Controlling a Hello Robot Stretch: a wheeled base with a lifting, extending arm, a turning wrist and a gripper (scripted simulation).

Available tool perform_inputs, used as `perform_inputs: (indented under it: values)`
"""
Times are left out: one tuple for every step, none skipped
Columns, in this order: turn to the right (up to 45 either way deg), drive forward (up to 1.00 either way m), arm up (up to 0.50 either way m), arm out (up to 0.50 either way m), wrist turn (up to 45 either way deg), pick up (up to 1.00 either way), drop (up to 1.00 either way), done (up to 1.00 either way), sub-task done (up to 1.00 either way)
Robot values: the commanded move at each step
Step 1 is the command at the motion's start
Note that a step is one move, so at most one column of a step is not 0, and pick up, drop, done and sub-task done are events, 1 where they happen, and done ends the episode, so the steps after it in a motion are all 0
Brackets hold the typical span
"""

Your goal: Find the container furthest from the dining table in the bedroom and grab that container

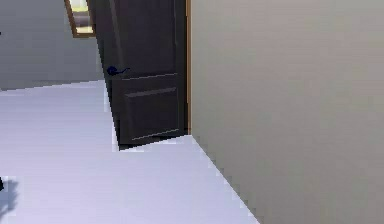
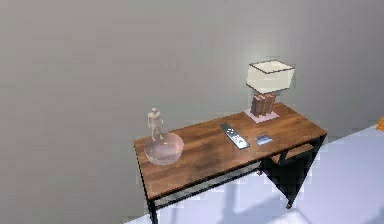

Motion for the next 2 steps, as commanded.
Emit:
perform_inputs:
  values:
    - [0.0, 0.0, 0.5, 0.0, 0.0, 0.0, 0.0, 0.0, 0.0]
    - [0.0, 0.0, 0.36, 0.0, 0.0, 0.0, 0.0, 0.0, 0.0]
